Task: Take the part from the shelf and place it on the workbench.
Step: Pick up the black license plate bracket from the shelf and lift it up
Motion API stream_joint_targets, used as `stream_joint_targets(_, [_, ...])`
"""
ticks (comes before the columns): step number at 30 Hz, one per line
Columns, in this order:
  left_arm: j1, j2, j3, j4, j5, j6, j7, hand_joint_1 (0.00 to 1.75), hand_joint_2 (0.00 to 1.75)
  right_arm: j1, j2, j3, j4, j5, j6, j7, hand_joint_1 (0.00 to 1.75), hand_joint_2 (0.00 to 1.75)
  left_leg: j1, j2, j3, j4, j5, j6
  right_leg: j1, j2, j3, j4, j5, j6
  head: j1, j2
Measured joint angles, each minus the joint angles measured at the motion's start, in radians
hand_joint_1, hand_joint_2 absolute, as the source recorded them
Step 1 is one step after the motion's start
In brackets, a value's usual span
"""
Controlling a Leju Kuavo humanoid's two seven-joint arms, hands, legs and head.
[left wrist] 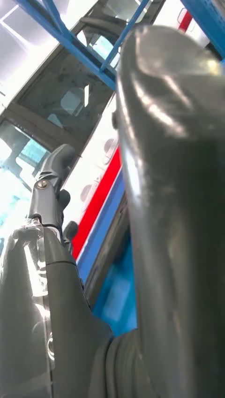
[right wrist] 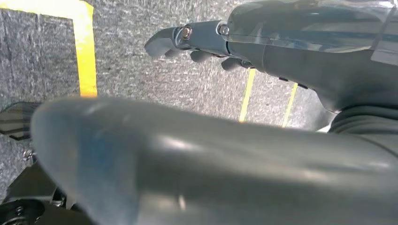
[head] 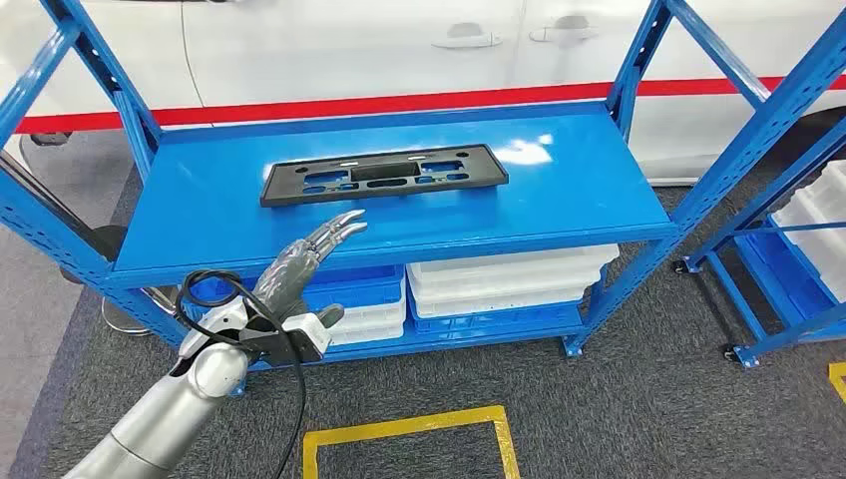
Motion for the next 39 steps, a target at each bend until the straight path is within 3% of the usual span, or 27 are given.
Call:
stream_joint_targets(2, [-0.001, 0.0, 0.0, -0.002, 0.0, 0.0, 0.0, 0.0, 0.0, -0.001, 0.0, 0.001, 0.0, 0.0, 0.0, 0.0, 0.0, 0.0, 0.002, 0.0, -0.033, 0.061, -0.023, -0.004, -0.001, 0.0, 0.005, -0.001, -0.004, -0.002, 0.0, 0.0])
stream_joint_targets(4, [0.002, 0.0, -0.001, -0.003, 0.0, 0.001, 0.0, 0.0, 0.0, -0.002, 0.0, 0.002, 0.0, 0.0, 0.0, 0.0, 0.0, 0.0, 0.009, 0.001, -0.108, 0.183, -0.073, -0.012, -0.003, 0.001, 0.015, -0.001, -0.015, -0.002, 0.0, 0.0])
stream_joint_targets(5, [0.005, 0.0, -0.002, -0.003, 0.0, 0.001, 0.0, 0.0, 0.0, -0.002, 0.0, 0.003, 0.0, 0.0, 0.0, 0.0, 0.0, 0.0, 0.014, 0.001, -0.141, 0.226, -0.085, -0.017, -0.004, 0.001, 0.02, 0.0, -0.02, 0.0, 0.0, 0.0])
stream_joint_targets(6, [0.008, 0.0, -0.002, -0.003, 0.0, 0.001, 0.0, 0.0, 0.0, -0.002, 0.0, 0.004, 0.0, 0.001, 0.001, 0.0, 0.0, 0.0, 0.017, 0.001, -0.161, 0.238, -0.079, -0.021, -0.004, 0.002, 0.027, 0.002, -0.027, 0.002, 0.0, 0.0])
stream_joint_targets(7, [0.009, 0.0, -0.003, -0.003, 0.0, 0.001, 0.0, 0.0, 0.0, -0.001, 0.0, 0.004, 0.0, 0.001, 0.002, 0.0, 0.0, 0.0, 0.02, 0.001, -0.161, 0.212, -0.047, -0.024, -0.006, 0.003, 0.036, 0.004, -0.035, 0.006, 0.0, 0.0])
stream_joint_targets(9, [0.01, 0.001, -0.004, -0.004, 0.0, 0.001, 0.0, 0.0, 0.0, 0.0, 0.0, 0.005, 0.0, 0.002, 0.003, 0.001, 0.0, 0.0, 0.023, 0.002, -0.127, 0.091, 0.048, -0.027, -0.009, 0.003, 0.054, 0.009, -0.053, 0.015, 0.0, 0.0])
stream_joint_targets(11, [0.01, 0.003, -0.004, -0.004, 0.0, 0.001, 0.001, 0.0, 0.0, -0.002, 0.0, 0.006, 0.0, 0.003, 0.003, 0.001, 0.0, 0.0, 0.02, 0.003, -0.103, -0.002, 0.085, -0.022, -0.01, 0.004, 0.059, 0.015, -0.065, 0.026, 0.0, 0.0])
stream_joint_targets(16, [0.01, 0.005, -0.009, -0.01, -0.001, 0.001, 0.0, 0.0, 0.0, -0.006, 0.0, 0.011, 0.0, 0.006, 0.004, 0.002, 0.0, 0.0, 0.017, 0.003, -0.091, -0.025, 0.083, 0.016, -0.012, 0.001, 0.049, 0.047, -0.097, 0.059, 0.0, 0.0])
stream_joint_targets(18, [0.008, 0.005, -0.012, -0.013, -0.001, 0.001, 0.0, 0.0, 0.0, -0.007, 0.0, 0.013, 0.0, 0.007, 0.004, 0.003, 0.0, 0.0, 0.017, 0.003, -0.083, -0.028, 0.078, 0.026, -0.013, 0.0, -0.005, 0.147, -0.14, 0.066, 0.0, 0.0])
stream_joint_targets(20, [0.01, 0.005, -0.017, -0.014, -0.002, 0.001, 0.0, 0.0, 0.0, -0.007, 0.0, 0.014, 0.0, 0.007, 0.005, 0.003, 0.0, 0.0, 0.013, 0.003, -0.078, -0.028, 0.07, 0.032, -0.013, 0.0, -0.086, 0.268, -0.174, 0.069, 0.0, 0.0])
stream_joint_targets(21, [0.012, 0.005, -0.019, -0.014, -0.002, 0.001, 0.001, 0.0, 0.0, -0.006, 0.0, 0.014, 0.0, 0.008, 0.005, 0.003, 0.0, 0.0, 0.011, 0.002, -0.073, -0.028, 0.066, 0.033, -0.013, 0.0, -0.113, 0.296, -0.167, 0.068, 0.0, 0.0])
stream_joint_targets(22, [0.013, 0.005, -0.019, -0.014, -0.002, 0.001, 0.001, 0.0, 0.0, -0.005, 0.0, 0.015, 0.0, 0.008, 0.005, 0.003, 0.0, 0.0, 0.009, 0.001, -0.067, -0.028, 0.061, 0.033, -0.012, 0.0, -0.12, 0.285, -0.14, 0.065, 0.0, 0.0])
stream_joint_targets(24, [0.013, 0.005, -0.02, -0.014, -0.002, 0.001, 0.001, 0.0, 0.0, -0.004, 0.0, 0.016, 0.0, 0.01, 0.005, 0.003, 0.0, 0.0, 0.006, -0.001, -0.05, -0.029, 0.048, 0.033, -0.005, 0.0, -0.085, 0.171, -0.05, 0.05, 0.0, 0.0])
stream_joint_targets(26, [0.013, 0.005, -0.02, -0.014, -0.002, 0.002, 0.002, 0.0, 0.0, -0.005, -0.002, 0.017, 0.0, 0.01, 0.005, 0.003, 0.0, 0.0, 0.003, -0.001, -0.04, -0.03, 0.038, 0.028, 0.005, 0.0, -0.042, 0.064, -0.001, 0.031, 0.0, 0.0])
stream_joint_targets(28, [0.014, 0.004, -0.021, -0.015, -0.003, 0.002, 0.003, 0.0, 0.0, -0.007, -0.004, 0.018, 0.0, 0.01, 0.005, 0.003, 0.0, 0.0, 0.004, 0.0, -0.039, -0.032, 0.034, 0.019, 0.013, 0.0, -0.029, 0.034, -0.005, 0.019, 0.0, 0.0])
stream_joint_targets(30, [0.015, 0.004, -0.021, -0.019, -0.003, 0.002, 0.003, 0.0, 0.0, -0.008, -0.003, 0.019, 0.0, 0.01, 0.004, 0.004, 0.0, 0.0, 0.004, 0.0, -0.034, -0.035, 0.028, 0.009, 0.009, 0.0, -0.018, 0.018, -0.008, 0.014, 0.0, 0.0])
stream_joint_targets(32, [0.013, 0.004, -0.021, -0.023, -0.002, 0.003, 0.003, 0.0, 0.0, -0.006, -0.003, 0.02, 0.0, 0.01, 0.005, 0.004, 0.0, 0.0, 0.004, 0.001, -0.049, 0.009, 0.002, -0.002, 0.001, -0.001, 0.002, 0.0, -0.009, 0.008, 0.0, 0.0])
stream_joint_targets(35, [0.017, 0.005, -0.022, -0.024, -0.003, 0.006, 0.003, 0.0, 0.0, -0.006, -0.003, 0.021, 0.0, 0.011, 0.005, 0.004, 0.0, 0.0, 0.014, 0.001, -0.151, 0.192, -0.065, -0.014, -0.002, -0.002, 0.02, -0.005, -0.019, 0.001, 0.0, 0.0])
stream_joint_targets(36, [0.021, 0.005, -0.022, -0.024, -0.003, 0.006, 0.004, 0.0, 0.0, -0.006, -0.003, 0.021, 0.0, 0.011, 0.005, 0.004, 0.0, 0.0, 0.017, 0.001, -0.178, 0.231, -0.067, -0.018, -0.003, -0.001, 0.025, -0.004, -0.025, 0.001, 0.0, 0.0])
stream_joint_targets(37, [0.023, 0.005, -0.023, -0.024, -0.004, 0.007, 0.005, 0.0, 0.0, -0.006, -0.002, 0.021, 0.0, 0.012, 0.005, 0.004, 0.0, 0.0, 0.02, 0.002, -0.188, 0.233, -0.049, -0.021, -0.004, 0.0, 0.03, -0.001, -0.03, 0.003, 0.0, 0.0])
stream_joint_targets(39, [0.024, 0.005, -0.023, -0.025, -0.004, 0.007, 0.006, 0.0, 0.0, -0.005, -0.002, 0.021, 0.0, 0.012, 0.005, 0.004, 0.0, 0.0, 0.024, 0.003, -0.154, 0.131, 0.032, -0.024, -0.006, 0.001, 0.042, 0.007, -0.044, 0.01, 0.0, 0.0])
